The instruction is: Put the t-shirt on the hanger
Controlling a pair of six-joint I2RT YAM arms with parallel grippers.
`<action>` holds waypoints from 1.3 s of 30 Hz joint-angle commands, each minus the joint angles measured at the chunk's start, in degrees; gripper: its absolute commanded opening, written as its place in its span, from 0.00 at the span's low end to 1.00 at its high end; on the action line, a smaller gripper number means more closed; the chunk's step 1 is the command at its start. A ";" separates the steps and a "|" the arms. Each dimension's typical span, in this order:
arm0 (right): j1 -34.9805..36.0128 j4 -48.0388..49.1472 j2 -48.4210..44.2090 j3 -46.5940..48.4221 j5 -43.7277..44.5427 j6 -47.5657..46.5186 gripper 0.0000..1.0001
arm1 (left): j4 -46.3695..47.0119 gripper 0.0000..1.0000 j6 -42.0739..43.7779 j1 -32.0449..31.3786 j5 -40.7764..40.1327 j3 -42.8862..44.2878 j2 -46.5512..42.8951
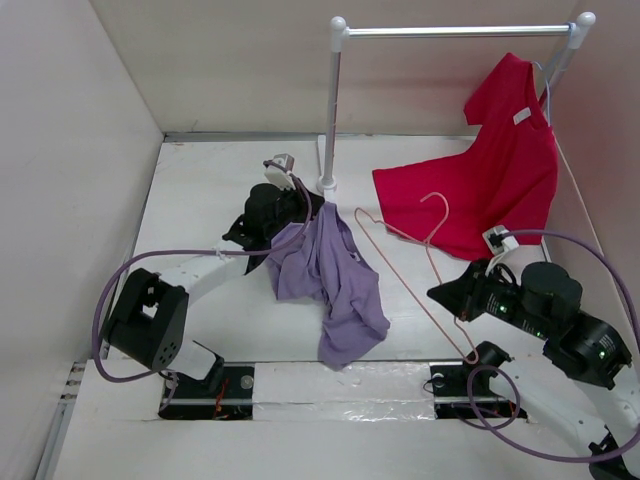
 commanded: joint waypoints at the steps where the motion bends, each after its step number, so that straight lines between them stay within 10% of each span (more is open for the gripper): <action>1: 0.54 -4.26 1.04 0.56 -0.51 -1.10 0.00 | 5.80 0.00 -1.37 -0.10 3.03 0.92 -1.86; 23: 0.54 14.03 8.34 -7.53 -4.82 0.04 0.00 | 4.40 0.00 -0.23 -1.77 5.41 -3.74 -10.56; 39: 0.54 3.65 3.33 -4.37 -8.52 -0.22 0.00 | 3.08 0.00 0.65 -1.77 3.65 0.48 -8.36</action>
